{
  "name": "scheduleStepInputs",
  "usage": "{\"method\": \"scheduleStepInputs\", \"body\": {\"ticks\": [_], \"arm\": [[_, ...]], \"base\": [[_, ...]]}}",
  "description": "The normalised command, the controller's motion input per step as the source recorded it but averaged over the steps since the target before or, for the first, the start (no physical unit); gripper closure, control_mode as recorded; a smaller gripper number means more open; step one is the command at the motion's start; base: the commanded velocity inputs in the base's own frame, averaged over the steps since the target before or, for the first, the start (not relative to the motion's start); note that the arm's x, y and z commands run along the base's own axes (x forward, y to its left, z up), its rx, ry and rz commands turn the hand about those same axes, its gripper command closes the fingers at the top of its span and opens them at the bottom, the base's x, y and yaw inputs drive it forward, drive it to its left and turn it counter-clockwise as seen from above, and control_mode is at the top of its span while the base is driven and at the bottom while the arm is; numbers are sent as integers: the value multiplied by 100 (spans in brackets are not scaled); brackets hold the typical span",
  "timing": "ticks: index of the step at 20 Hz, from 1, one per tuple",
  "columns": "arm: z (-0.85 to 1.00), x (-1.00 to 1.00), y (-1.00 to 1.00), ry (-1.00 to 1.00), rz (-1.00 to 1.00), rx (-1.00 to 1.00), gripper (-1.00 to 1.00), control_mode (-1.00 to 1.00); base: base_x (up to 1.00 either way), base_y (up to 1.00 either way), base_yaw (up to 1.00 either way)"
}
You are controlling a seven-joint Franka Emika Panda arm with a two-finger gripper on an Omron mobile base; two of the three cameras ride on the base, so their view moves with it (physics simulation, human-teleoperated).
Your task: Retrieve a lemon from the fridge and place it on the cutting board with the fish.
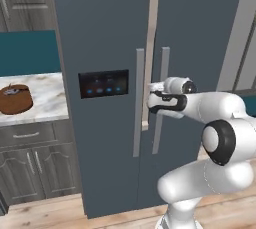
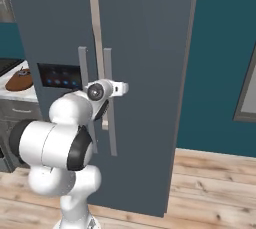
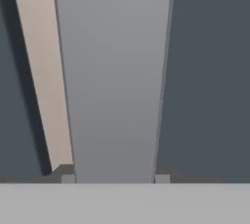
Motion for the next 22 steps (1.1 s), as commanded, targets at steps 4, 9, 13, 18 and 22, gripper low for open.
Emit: {"method": "scheduleStepInputs", "body": {"ticks": [4, 9, 13, 18, 22], "arm": [[46, -23, -6, 28, -10, -2, 100, -100], [78, -78, -18, 22, -9, 0, 100, -100], [83, -98, -52, 27, -1, 7, 100, -100], [70, -100, -97, 27, 0, 19, 100, -100], [52, -100, -100, 19, 5, 22, 100, -100]], "base": [[0, 0, 0], [0, 0, 0], [0, 0, 0], [0, 0, 0], [0, 0, 0]]}}
